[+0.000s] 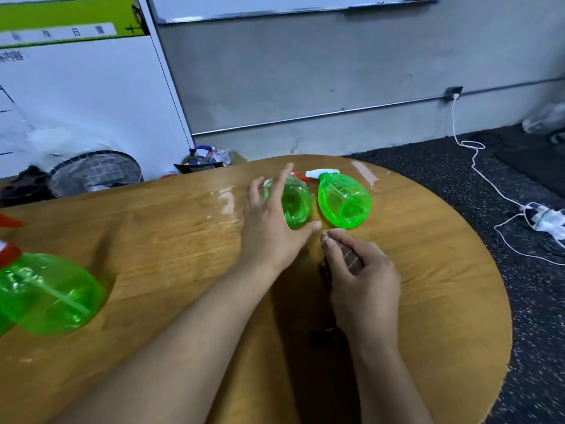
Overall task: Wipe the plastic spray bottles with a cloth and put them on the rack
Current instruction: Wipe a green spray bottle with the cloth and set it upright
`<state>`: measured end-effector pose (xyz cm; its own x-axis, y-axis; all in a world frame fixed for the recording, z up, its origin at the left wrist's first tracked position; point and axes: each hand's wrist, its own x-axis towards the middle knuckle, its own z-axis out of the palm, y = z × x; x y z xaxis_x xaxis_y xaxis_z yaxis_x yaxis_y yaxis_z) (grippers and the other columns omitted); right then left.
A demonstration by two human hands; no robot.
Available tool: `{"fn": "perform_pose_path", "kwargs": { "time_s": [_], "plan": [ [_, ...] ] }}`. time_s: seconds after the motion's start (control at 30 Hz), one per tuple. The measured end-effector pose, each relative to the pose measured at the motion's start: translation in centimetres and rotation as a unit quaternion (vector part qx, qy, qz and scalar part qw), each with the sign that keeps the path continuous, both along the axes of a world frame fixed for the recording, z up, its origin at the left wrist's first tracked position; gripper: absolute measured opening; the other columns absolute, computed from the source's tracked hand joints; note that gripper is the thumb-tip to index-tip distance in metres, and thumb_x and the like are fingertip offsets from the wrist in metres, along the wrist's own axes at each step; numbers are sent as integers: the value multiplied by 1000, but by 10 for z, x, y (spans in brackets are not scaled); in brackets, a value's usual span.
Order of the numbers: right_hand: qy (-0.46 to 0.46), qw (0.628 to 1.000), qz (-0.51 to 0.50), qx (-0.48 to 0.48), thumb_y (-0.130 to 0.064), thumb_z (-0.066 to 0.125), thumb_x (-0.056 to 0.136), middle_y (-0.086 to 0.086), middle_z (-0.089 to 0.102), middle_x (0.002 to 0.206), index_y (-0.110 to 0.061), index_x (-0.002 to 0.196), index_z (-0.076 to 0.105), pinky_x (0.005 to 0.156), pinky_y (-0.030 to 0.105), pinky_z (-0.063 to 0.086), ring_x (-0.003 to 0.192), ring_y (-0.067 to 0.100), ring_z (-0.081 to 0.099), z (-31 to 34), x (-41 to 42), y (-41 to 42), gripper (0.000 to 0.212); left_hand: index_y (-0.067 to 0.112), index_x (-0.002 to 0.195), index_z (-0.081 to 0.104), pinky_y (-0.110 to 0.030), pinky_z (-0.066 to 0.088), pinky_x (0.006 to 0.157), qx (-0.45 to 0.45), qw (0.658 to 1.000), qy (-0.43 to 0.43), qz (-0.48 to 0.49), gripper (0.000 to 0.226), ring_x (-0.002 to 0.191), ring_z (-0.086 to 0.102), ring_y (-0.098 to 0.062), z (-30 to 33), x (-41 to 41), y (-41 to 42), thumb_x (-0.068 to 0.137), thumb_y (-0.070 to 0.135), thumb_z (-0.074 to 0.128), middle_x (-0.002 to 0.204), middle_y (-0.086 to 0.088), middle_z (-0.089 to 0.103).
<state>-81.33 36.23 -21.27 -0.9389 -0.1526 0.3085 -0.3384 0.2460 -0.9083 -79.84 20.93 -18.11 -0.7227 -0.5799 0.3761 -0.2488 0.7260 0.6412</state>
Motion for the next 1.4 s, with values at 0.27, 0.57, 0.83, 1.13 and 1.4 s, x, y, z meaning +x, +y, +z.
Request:
{"fn": "perform_pose_path", "kwargs": {
  "time_s": [0.27,0.57,0.83,1.13,1.4],
  "plan": [
    [-21,999,8,-44,-43,72,97,-17,75,103,-36,108,80,92,40,57,98,1,70,-3,-4,-17,16,38,145,55,-35,44,114,-38,998,28,38,77,136,52,-26,-17,1,-18,77,31,91,146,-6,49],
    [-114,972,116,-167,-22,72,99,-16,79,102,-27,108,81,90,23,56,98,-2,72,21,60,-33,14,37,139,57,-40,45,118,87,970,216,63,69,132,59,-12,13,126,-5,80,33,93,138,9,62],
    [-170,925,265,-214,-10,66,101,-11,80,109,-16,115,79,89,14,53,108,4,72,60,178,-20,20,20,136,57,-6,49,88,212,918,329,65,67,106,68,11,71,256,53,78,5,85,118,26,71],
    [-184,918,307,-171,-9,63,102,-5,79,115,-19,117,79,88,22,58,110,13,73,62,290,50,24,30,139,50,-16,57,86,358,891,278,14,86,110,73,-8,45,399,101,67,29,98,115,19,75],
    [-129,919,343,-147,-23,66,94,-10,77,119,-22,115,79,102,20,52,119,6,68,74,364,91,25,43,155,43,-46,51,113,444,842,304,-25,88,136,62,-16,26,469,155,76,50,82,146,8,66]
  ]
}}
